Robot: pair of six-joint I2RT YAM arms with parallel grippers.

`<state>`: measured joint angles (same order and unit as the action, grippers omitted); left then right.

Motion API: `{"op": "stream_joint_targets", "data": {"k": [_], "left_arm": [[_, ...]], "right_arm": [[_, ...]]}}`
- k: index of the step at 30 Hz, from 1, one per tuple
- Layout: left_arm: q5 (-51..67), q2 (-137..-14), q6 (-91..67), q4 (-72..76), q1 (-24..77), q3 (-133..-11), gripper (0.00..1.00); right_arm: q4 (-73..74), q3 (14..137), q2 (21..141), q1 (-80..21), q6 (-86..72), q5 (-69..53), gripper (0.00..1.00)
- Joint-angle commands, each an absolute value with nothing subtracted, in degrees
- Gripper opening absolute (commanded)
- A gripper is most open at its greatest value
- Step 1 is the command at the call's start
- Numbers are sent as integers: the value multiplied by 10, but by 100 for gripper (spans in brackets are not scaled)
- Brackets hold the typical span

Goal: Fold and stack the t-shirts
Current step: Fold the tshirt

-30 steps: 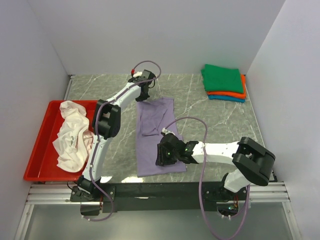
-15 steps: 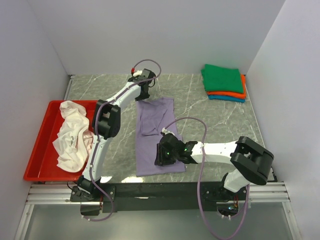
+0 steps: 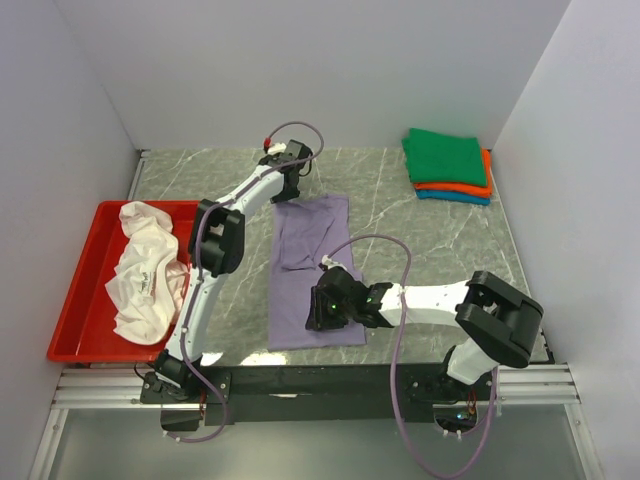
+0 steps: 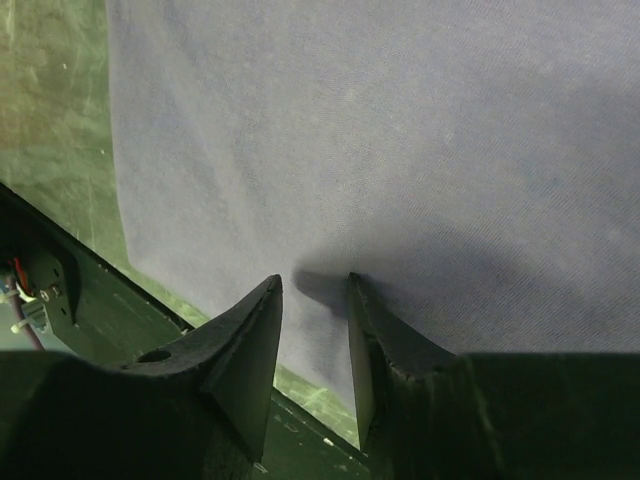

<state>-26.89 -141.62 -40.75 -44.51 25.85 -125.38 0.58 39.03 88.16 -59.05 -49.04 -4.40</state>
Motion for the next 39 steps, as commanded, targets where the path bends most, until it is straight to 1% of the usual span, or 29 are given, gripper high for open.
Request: {"op": "stream_joint_targets", "data": {"k": [1, 4, 6, 7, 9, 11, 13, 14, 17, 25, 33, 36, 39], "left_arm": [[-283, -1426, -408, -449, 258, -1283, 41], [-289, -1426, -408, -454, 258, -1288, 34], [-292, -1420, -409, -451, 258, -1281, 27], [-294, -1414, -409, -447, 258, -1279, 21], [-296, -1408, -406, -445, 258, -1278, 17], [-302, -1398, -402, -445, 257, -1279, 11], [-303, -1390, -399, -444, 254, -1279, 9], [-306, -1388, -398, -445, 252, -1279, 6], [-306, -1378, -395, -443, 243, -1276, 0], [-302, -1357, -382, -432, 231, -1268, 0], [-291, -1362, -368, -432, 219, -1271, 0], [-286, -1368, -364, -429, 216, -1267, 2], [-285, -1371, -360, -425, 213, -1261, 7]], "right_arm": [[2, 382, 898, -596, -492, -35, 40], [2, 379, 898, -596, -495, -35, 40], [1, 376, 897, -596, -495, -35, 40], [1, 375, 897, -596, -496, -34, 40], [1, 373, 901, -595, -497, -35, 40], [2, 368, 903, -596, -501, -39, 40], [-14, 366, 905, -596, -504, -40, 39], [-18, 360, 905, -596, -509, -40, 39], [-22, 354, 902, -595, -514, -40, 39], [-40, 338, 907, -600, -533, -44, 39], [-41, 335, 912, -600, -537, -44, 39], [-37, 338, 910, -599, -535, -43, 39], [-32, 342, 905, -599, -533, -40, 39]]}}
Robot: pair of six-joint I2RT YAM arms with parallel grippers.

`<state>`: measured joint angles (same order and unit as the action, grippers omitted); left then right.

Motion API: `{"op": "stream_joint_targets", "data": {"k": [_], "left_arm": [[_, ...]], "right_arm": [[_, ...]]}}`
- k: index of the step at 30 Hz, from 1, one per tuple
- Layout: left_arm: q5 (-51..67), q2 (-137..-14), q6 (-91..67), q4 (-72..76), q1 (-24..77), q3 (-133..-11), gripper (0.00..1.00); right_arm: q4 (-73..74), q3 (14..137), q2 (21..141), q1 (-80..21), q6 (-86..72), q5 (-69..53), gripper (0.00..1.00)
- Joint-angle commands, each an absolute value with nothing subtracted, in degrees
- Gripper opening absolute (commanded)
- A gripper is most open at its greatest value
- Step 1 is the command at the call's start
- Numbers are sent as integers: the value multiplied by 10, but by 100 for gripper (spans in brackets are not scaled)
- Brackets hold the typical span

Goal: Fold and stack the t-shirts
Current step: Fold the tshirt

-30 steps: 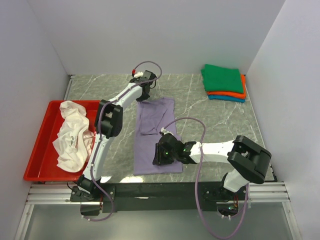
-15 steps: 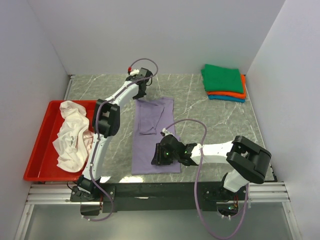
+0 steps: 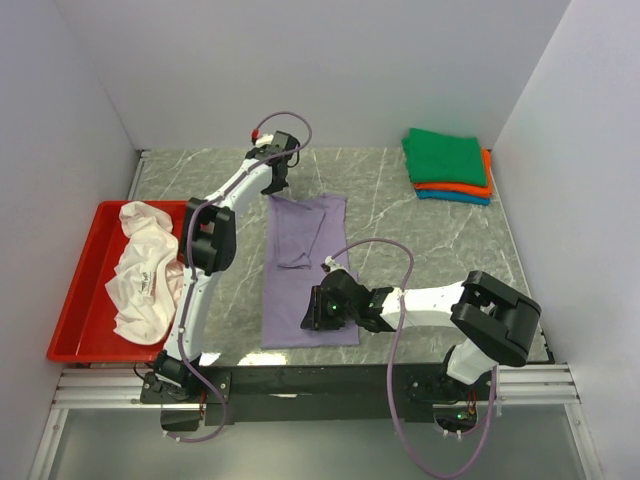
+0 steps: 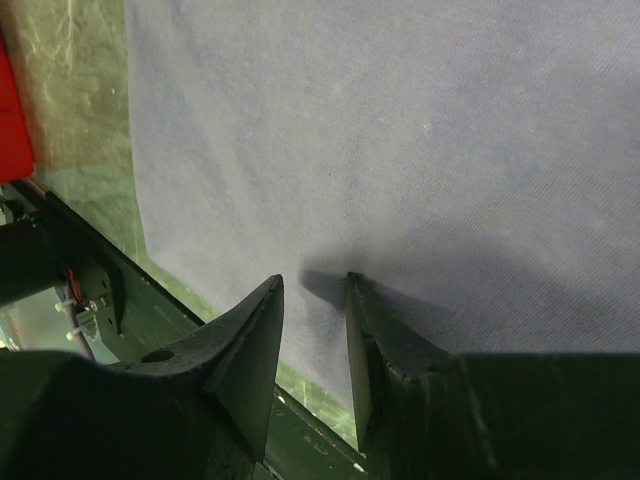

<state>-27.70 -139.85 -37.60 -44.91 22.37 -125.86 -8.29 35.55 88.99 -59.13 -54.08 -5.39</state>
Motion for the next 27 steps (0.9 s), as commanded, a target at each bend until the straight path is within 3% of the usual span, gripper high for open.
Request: {"op": "stream_joint_targets", "data": {"k": [1, 3, 4, 6, 7, 13, 18, 22, 27], "left_arm": [[-279, -1371, -359, -421, 211, -1260, 10], [-272, -1368, -356, -416, 207, -1255, 18], [-268, -1368, -351, -412, 206, -1254, 36], [-261, -1356, -343, -400, 204, -1248, 48], [-260, -1350, -336, -395, 204, -1247, 58], [-243, -1282, -339, -385, 204, -1231, 69], [-201, -1165, -367, -353, 207, -1116, 67], [-152, -1094, -395, -298, 222, -983, 48], [-99, -1081, -411, -272, 229, -929, 23]], "right_arm": [[-26, 345, 904, -600, -533, -38, 39], [-23, 345, 898, -599, -530, -37, 40], [-19, 349, 895, -600, -529, -37, 40], [-8, 355, 882, -599, -520, -34, 41], [-4, 364, 870, -599, -516, -32, 43], [65, 411, 810, -565, -483, -34, 49], [103, 429, 744, -412, -440, -77, 50], [147, 516, 769, -336, -398, -87, 49], [155, 637, 870, -276, -367, -106, 47]]}}
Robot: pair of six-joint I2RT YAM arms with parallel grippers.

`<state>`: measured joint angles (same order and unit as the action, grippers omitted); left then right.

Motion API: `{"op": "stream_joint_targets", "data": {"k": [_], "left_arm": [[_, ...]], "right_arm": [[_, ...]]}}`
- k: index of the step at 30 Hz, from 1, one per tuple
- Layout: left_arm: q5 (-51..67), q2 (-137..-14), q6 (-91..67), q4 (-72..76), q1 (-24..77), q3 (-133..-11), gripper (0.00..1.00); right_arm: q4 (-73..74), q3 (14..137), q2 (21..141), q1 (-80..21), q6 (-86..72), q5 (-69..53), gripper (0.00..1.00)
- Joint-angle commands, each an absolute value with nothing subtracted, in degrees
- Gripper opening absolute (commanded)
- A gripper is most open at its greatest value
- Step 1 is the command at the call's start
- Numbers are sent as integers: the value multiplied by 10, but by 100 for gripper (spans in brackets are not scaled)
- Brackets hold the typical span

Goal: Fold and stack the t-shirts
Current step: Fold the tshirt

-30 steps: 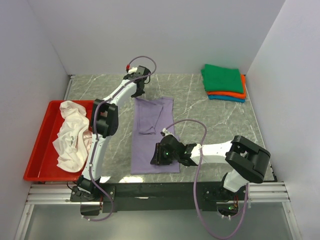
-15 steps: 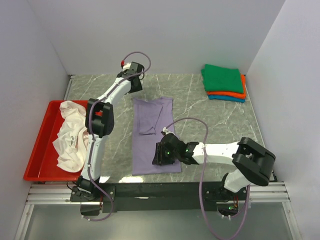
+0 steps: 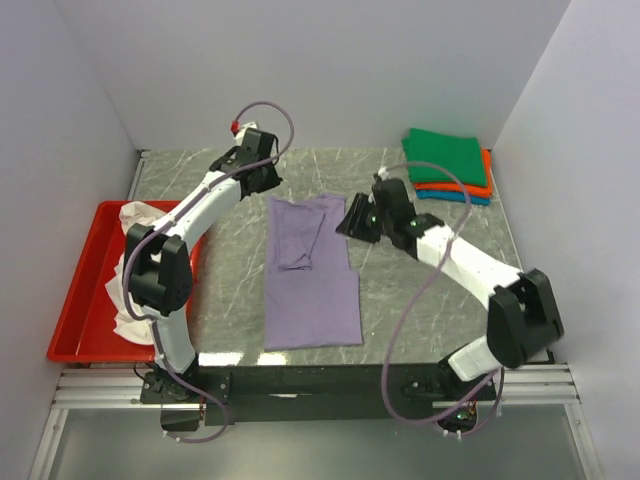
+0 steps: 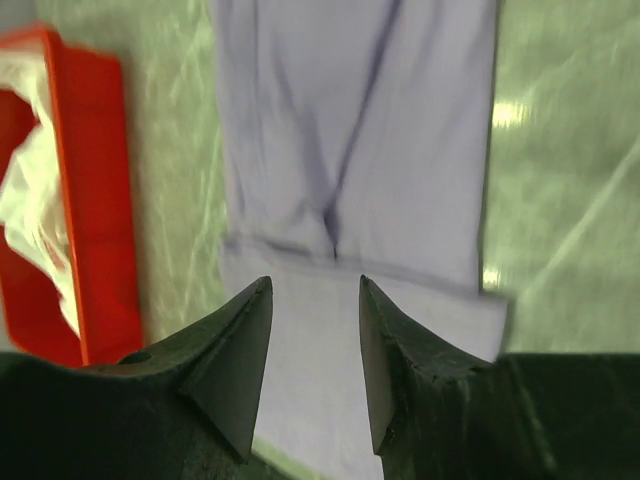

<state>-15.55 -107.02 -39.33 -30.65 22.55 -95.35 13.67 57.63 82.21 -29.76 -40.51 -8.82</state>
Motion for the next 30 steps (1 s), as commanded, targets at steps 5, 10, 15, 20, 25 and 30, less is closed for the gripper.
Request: {"op": "stream_joint_targets", "data": {"k": [5, 10, 15, 20, 25, 30], "left_arm": [[-72, -1110, -403, -257, 223, -927, 5], [-57, -1148, -389, -237, 210, -927, 0], [-37, -1200, -366, -214, 191, -932, 0], [-46, -1230, -359, -217, 176, -936, 0], [-50, -1264, -353, -227, 171, -952, 0], [-43, -1279, -352, -229, 162, -969, 0]], "right_arm": [[149, 749, 1010, -238, -363, -148, 43], [157, 841, 1132, -224, -359, -168, 42], [166, 937, 1237, -207, -359, -185, 41], [195, 1018, 1310, -192, -359, -185, 41], [214, 1038, 1347, -174, -366, -188, 40], [219, 1047, 1353, -163, -366, -192, 40]]}}
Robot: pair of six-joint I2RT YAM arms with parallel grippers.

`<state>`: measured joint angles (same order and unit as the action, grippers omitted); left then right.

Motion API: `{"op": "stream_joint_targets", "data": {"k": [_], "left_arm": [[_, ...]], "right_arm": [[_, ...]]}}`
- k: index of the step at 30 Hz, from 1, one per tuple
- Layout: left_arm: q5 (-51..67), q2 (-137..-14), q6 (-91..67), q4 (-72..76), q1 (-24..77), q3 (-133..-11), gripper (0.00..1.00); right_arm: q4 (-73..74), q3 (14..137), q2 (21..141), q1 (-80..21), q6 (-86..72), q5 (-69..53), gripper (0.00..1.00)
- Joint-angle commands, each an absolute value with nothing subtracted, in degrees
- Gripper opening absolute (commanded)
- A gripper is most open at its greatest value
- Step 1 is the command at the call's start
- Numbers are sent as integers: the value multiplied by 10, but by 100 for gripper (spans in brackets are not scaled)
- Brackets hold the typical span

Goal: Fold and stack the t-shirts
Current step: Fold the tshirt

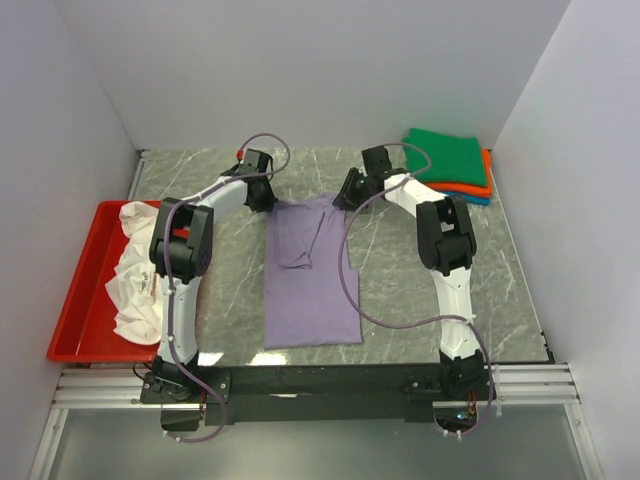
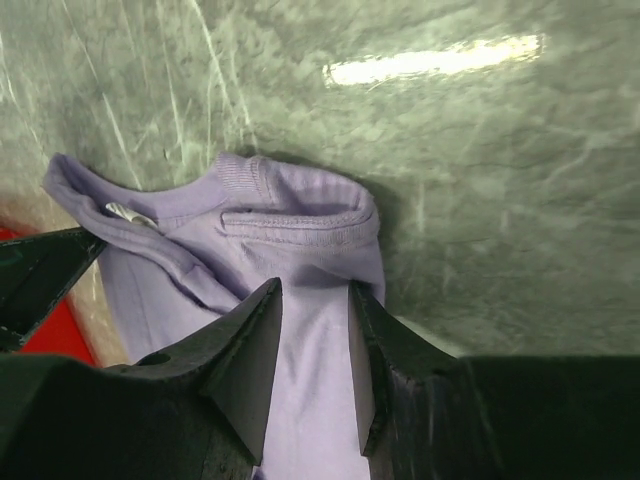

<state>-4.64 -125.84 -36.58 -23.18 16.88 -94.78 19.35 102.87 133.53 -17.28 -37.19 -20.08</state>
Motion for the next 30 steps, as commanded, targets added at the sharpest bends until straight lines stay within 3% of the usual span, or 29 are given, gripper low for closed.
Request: {"op": "stream_joint_targets", "data": {"k": [1, 5, 8, 11, 12, 16, 20, 24, 30], "left_arm": [[-43, -1280, -352, -230, 159, -972, 0], [-39, -1284, -342, -238, 151, -1001, 4], [-26, -1285, -331, -249, 146, -1037, 16], [-14, -1281, -324, -258, 144, -1072, 36], [-10, -1277, -322, -261, 145, -1083, 48], [-5, -1231, -341, -259, 144, -1057, 53], [-10, -1125, -420, -264, 144, -964, 53], [-4, -986, -489, -196, 159, -744, 50], [-28, -783, -527, -192, 219, -543, 49]], "right_arm": [[219, 1050, 1354, -161, -367, -192, 40], [238, 1091, 1361, -153, -361, -202, 40], [255, 1120, 1362, -150, -356, -207, 41], [274, 1151, 1359, -145, -351, -214, 41], [286, 1157, 1352, -141, -350, -214, 41], [296, 1136, 1296, -140, -340, -196, 42], [257, 953, 1152, -141, -358, -185, 42], [155, 736, 1004, -141, -390, -202, 42], [102, 480, 804, -156, -407, -217, 42]]}}
